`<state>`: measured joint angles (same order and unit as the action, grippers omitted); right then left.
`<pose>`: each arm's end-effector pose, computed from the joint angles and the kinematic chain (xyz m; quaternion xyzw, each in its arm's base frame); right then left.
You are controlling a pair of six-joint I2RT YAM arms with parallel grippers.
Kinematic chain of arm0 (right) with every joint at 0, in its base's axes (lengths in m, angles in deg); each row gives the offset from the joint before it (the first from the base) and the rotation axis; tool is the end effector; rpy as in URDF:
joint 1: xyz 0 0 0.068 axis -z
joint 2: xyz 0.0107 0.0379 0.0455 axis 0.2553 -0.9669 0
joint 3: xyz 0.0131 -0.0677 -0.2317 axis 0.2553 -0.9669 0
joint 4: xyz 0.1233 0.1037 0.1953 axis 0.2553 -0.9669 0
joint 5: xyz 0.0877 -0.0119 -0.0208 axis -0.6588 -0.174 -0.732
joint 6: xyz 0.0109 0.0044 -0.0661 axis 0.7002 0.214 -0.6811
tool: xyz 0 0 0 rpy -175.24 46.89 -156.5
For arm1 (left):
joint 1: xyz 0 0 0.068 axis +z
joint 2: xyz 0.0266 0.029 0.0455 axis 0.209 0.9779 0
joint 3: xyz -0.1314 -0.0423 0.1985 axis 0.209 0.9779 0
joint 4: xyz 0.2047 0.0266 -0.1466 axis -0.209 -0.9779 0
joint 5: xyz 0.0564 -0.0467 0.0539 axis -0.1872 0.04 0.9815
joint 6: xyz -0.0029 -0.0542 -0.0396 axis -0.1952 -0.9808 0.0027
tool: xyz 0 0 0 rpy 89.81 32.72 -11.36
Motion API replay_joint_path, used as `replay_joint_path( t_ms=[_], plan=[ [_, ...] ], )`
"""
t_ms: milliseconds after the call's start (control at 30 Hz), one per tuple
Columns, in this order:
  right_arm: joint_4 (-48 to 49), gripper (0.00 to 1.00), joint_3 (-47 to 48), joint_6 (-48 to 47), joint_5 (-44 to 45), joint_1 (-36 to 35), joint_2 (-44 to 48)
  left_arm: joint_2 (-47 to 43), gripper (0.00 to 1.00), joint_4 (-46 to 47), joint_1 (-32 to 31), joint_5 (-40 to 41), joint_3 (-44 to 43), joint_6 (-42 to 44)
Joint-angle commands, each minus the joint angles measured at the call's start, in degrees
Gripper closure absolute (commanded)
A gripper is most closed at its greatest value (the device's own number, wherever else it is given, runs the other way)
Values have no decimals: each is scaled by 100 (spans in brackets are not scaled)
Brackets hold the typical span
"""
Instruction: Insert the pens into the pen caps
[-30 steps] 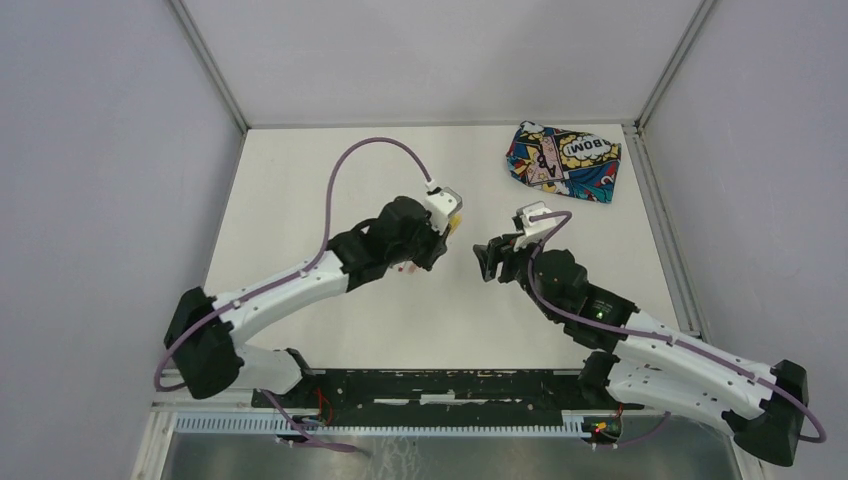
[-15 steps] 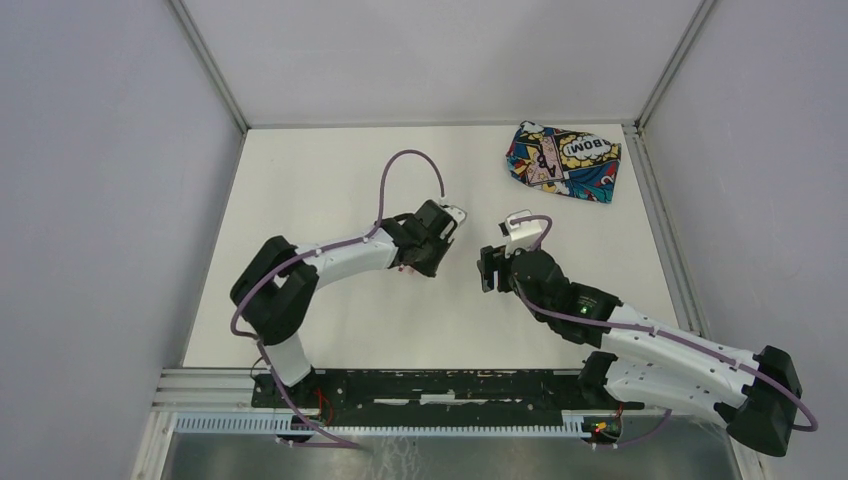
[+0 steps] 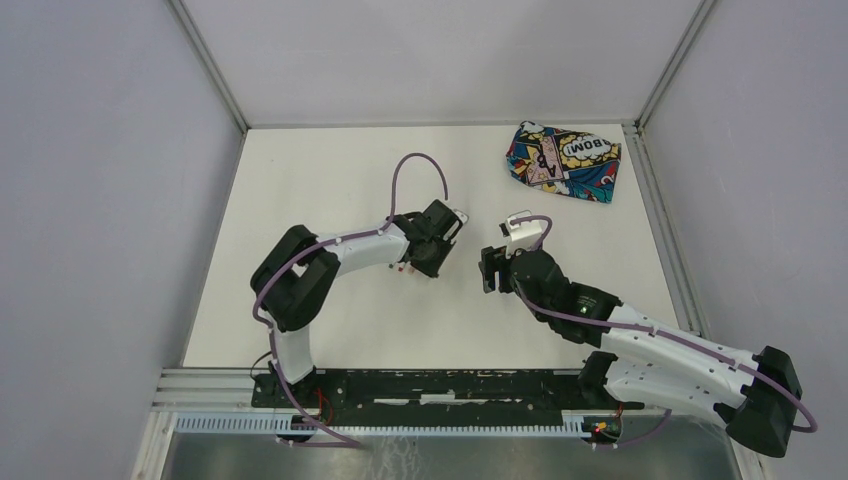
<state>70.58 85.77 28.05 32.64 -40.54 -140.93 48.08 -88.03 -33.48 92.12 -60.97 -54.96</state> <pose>0.1521 0.1713 0.2329 -0.1026 0.8291 0.1341 0.5329 0.2582 -0.2592 0.1209 0.3023 0.9262 -0.0798 0.2108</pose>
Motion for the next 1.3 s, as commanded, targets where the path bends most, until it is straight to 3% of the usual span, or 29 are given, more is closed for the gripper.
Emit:
replay_joint_path(
  t_ms=[0,533,633,733,1033,1133,1167,1267],
  plan=[
    [26,25,93,-57,63,22,45,114,80,-106,19,54,-202,-139],
    [25,25,122,-106,54,36,49,12,56,-155,12,89,-233,-90],
    [45,24,141,-118,56,31,53,-140,51,-140,26,98,-273,-70],
    [51,24,158,-146,52,31,70,-313,37,-170,22,169,-352,-62],
    [269,23,114,-255,86,37,201,-1163,27,-146,89,537,-535,-16],
    [513,21,11,-354,35,40,289,-1799,22,307,117,564,-263,25],
    [545,20,22,-427,24,42,285,-2010,15,502,140,625,-132,-23],
    [557,5,194,-715,-5,87,195,-2527,4,901,335,748,175,-213]
  ],
)
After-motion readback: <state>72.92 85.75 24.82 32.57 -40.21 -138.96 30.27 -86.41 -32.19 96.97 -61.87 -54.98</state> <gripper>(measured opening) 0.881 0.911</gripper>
